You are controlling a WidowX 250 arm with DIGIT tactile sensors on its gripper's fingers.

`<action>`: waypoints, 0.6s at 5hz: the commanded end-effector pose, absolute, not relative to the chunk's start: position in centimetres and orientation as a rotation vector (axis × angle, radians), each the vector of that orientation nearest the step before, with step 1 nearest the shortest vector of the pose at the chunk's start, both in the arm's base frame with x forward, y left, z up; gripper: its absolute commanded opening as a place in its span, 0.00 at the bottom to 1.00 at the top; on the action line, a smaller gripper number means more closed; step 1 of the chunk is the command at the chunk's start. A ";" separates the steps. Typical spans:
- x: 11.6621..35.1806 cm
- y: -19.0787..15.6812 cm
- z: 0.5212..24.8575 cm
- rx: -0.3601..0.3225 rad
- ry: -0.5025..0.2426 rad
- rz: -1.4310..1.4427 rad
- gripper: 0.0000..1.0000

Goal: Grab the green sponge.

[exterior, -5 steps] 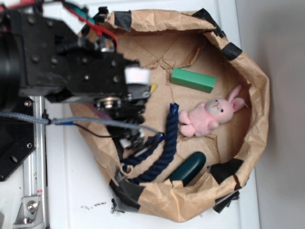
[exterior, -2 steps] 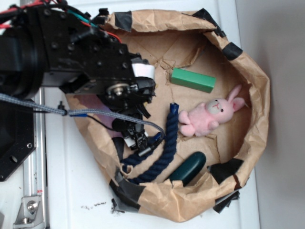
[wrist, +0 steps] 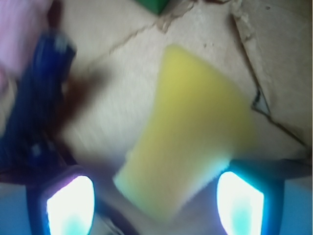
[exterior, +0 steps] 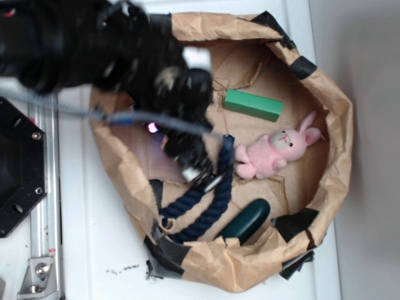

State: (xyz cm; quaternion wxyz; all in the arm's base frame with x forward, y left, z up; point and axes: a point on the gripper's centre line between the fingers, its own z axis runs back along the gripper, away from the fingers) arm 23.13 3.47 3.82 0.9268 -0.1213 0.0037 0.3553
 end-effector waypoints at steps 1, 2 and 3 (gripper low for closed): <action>25.2 3.9 3.8 -0.262 -0.056 0.759 1.00; 25.0 3.2 3.9 -0.200 -0.055 0.772 0.00; 24.9 2.8 4.5 -0.156 -0.068 0.748 0.00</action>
